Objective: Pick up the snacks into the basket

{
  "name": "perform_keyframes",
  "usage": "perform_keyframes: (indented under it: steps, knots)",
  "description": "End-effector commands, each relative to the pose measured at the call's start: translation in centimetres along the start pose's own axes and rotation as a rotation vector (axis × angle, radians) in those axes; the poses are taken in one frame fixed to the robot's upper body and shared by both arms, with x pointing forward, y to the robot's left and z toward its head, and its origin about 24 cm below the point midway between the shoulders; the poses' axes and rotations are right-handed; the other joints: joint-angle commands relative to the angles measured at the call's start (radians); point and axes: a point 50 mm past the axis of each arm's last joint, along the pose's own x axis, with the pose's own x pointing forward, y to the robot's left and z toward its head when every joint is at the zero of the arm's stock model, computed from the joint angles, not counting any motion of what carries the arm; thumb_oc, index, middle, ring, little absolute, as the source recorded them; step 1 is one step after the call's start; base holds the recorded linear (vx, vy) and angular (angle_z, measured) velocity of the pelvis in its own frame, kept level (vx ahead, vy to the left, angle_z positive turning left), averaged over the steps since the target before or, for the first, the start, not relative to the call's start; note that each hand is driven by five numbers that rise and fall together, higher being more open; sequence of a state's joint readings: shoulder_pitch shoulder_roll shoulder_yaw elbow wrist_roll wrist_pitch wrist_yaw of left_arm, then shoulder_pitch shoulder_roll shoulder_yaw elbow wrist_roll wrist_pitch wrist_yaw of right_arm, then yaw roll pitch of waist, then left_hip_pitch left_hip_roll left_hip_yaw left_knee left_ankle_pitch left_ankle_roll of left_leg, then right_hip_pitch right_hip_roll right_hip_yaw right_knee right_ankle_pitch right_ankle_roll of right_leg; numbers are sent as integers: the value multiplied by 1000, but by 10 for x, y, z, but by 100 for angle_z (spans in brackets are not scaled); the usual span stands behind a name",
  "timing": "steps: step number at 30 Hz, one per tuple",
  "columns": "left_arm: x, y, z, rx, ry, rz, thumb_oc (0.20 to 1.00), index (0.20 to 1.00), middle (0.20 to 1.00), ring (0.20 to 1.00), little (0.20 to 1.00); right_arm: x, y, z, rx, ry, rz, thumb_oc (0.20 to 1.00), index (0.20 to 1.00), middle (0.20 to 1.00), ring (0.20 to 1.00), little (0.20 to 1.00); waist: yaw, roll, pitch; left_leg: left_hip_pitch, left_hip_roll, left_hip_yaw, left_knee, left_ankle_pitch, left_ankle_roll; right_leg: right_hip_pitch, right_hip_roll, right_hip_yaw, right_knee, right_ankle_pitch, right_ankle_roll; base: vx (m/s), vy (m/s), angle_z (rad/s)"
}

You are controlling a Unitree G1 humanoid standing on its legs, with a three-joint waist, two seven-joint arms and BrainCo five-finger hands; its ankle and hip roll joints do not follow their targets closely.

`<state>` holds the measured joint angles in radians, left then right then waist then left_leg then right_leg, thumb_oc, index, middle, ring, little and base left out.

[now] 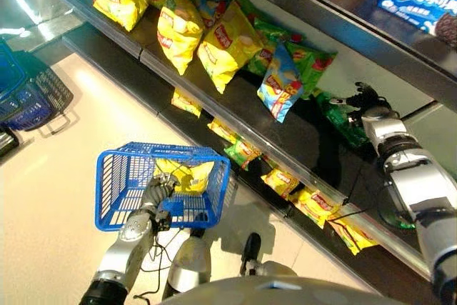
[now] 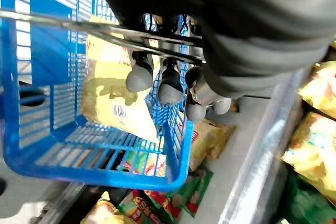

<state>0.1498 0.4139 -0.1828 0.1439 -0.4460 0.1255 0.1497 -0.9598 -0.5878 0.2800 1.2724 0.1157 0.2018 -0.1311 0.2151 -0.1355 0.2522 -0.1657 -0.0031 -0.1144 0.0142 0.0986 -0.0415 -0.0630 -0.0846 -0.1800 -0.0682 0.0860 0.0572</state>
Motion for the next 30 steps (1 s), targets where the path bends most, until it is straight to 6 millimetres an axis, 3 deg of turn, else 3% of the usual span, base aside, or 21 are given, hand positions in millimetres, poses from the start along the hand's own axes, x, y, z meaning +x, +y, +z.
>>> perform_keyframes:
  steps: [1, 10, 18, 27, 30]
  knots:
    - [-6, -20, 64, 20, -310, -118, 200, 200, 200, 200, 200, -1, -54, 32, -98, -77, -149, 1000, 1000, 1000, 1000, 1000, 37, -27, 59, -32, -36, -1, 111, -117, 49, -36, -82, -18, 142, -28, 95, -51, -14, 21]
    - [-5, -28, 81, 34, -374, -141, 200, 200, 200, 200, 200, 1, -62, 9, -134, 22, -174, 1000, 1000, 1000, 1000, 1000, 58, -28, 126, -67, -35, -21, 118, -110, 50, -64, -77, -46, 164, -32, 94, -39, -3, 11]
    - [-7, -31, 87, 37, -402, -160, 200, 200, 200, 200, 200, 0, -67, 7, -168, 43, -197, 1000, 1000, 1000, 1000, 1000, 64, -25, 152, -81, -37, -19, 127, -113, 49, -75, -79, -52, 166, -30, 93, -9, 4, 1]
    - [-11, -36, 99, 24, -454, -187, 200, 200, 200, 200, 200, -2, -91, 3, -147, 67, -262, 1000, 1000, 1000, 1000, 1000, 68, -8, 195, -118, -38, -24, 139, -105, 44, -105, -80, -55, 165, -22, 90, -11, -2, 1]
    - [-13, -39, 102, 4, -471, -197, 200, 200, 200, 200, 200, -5, -109, -1, -98, 91, -322, 1000, 1000, 1000, 1000, 1000, 68, 4, 211, -136, -38, -25, 136, -99, 41, -123, -82, -61, 163, -18, 90, 0, 0, 0]
